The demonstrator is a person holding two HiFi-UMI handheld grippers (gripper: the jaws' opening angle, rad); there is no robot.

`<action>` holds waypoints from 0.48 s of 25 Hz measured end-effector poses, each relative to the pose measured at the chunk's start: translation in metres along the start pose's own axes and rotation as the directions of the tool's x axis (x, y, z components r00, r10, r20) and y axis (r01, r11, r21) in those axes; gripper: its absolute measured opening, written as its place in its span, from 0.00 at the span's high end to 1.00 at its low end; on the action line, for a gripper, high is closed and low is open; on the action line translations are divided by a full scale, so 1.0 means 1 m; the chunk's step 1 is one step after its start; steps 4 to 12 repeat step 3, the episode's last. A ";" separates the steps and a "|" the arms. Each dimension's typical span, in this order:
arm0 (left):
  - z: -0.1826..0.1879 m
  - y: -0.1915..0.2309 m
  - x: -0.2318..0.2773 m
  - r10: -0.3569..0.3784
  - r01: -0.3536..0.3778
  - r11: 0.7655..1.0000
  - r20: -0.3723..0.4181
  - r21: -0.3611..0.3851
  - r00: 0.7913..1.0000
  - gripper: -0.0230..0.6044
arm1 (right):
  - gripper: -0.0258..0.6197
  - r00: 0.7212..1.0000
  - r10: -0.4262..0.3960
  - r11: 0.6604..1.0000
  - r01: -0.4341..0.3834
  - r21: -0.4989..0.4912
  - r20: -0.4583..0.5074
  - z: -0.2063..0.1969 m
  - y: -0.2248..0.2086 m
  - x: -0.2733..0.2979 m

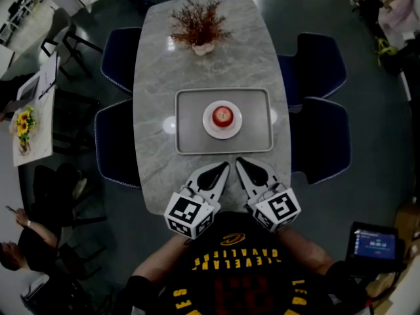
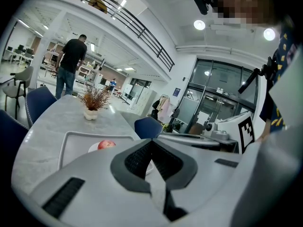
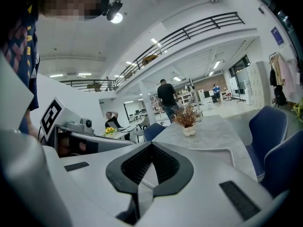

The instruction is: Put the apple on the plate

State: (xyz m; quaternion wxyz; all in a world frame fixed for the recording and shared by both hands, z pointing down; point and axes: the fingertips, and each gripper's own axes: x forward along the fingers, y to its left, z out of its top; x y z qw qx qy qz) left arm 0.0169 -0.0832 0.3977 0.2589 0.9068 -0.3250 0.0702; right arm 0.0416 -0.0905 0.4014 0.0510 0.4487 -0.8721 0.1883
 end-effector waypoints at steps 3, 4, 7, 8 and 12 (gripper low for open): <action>0.000 0.000 -0.001 0.001 -0.001 1.000 -0.001 -0.001 1.000 0.96 | 0.95 1.000 -0.002 1.000 0.002 0.007 0.000 0.000 0.000 -0.001; 0.000 0.000 -0.001 0.001 -0.001 1.000 -0.001 -0.001 1.000 0.96 | 0.95 1.000 -0.002 1.000 0.002 0.007 0.000 0.000 0.000 -0.001; 0.000 0.000 -0.001 0.001 -0.001 1.000 -0.001 -0.001 1.000 0.96 | 0.95 1.000 -0.002 1.000 0.002 0.007 0.000 0.000 0.000 -0.001; 0.000 0.000 -0.001 0.001 -0.001 1.000 -0.001 -0.001 1.000 0.96 | 0.95 1.000 -0.002 1.000 0.002 0.007 0.000 0.000 0.000 -0.001; 0.000 0.000 -0.001 0.001 -0.001 1.000 -0.001 -0.001 1.000 0.96 | 0.95 1.000 -0.002 1.000 0.002 0.007 0.000 0.000 0.000 -0.001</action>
